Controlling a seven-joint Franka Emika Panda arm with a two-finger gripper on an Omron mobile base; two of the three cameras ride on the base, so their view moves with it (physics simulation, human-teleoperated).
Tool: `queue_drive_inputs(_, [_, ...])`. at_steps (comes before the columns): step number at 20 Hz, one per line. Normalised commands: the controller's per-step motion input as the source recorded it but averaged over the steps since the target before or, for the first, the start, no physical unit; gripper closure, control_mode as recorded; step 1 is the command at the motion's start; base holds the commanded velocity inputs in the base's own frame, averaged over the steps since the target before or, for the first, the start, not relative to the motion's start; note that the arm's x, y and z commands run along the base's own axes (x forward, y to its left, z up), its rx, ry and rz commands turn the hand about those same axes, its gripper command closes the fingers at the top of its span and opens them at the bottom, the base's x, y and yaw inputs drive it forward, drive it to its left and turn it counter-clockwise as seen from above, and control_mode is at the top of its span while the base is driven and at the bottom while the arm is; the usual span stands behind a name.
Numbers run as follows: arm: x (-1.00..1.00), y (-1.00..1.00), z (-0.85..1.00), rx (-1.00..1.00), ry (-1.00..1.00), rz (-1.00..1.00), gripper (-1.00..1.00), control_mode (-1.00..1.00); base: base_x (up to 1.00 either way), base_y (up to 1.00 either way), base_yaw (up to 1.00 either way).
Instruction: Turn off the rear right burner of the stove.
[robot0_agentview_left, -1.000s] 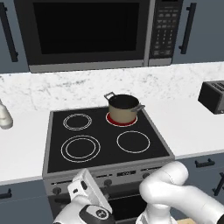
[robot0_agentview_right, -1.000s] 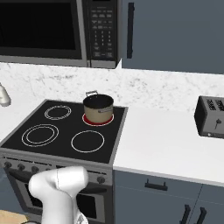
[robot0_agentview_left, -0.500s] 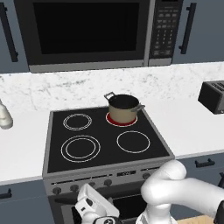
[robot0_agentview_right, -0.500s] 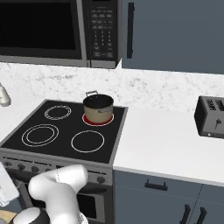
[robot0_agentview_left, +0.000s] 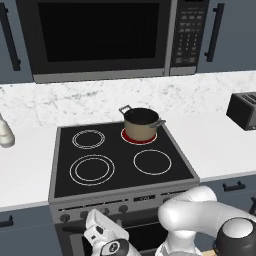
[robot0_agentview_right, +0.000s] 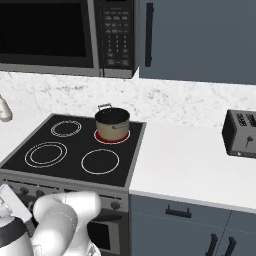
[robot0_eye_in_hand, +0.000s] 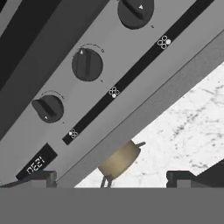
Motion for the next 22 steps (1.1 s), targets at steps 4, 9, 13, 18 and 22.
queue_drive_inputs(4, [0.17,0.00,-0.41,0.00,-0.14,0.00,-1.00,-1.00,0.00,0.00,0.00])
queue_drive_inputs(9, [0.08,0.00,-0.39,0.00,-0.13,0.00,-1.00,-1.00,0.00,0.00,0.00])
queue_drive_inputs(13, [0.27,0.01,-0.30,0.00,-0.12,0.00,-1.00,-1.00,0.00,0.00,0.00])
queue_drive_inputs(18, [0.38,0.05,-0.09,0.00,-0.09,0.00,-1.00,-1.00,0.00,0.00,0.00])
queue_drive_inputs(22, [0.27,0.08,-0.16,0.00,-0.08,0.00,-1.00,-1.00,0.00,0.00,0.00])
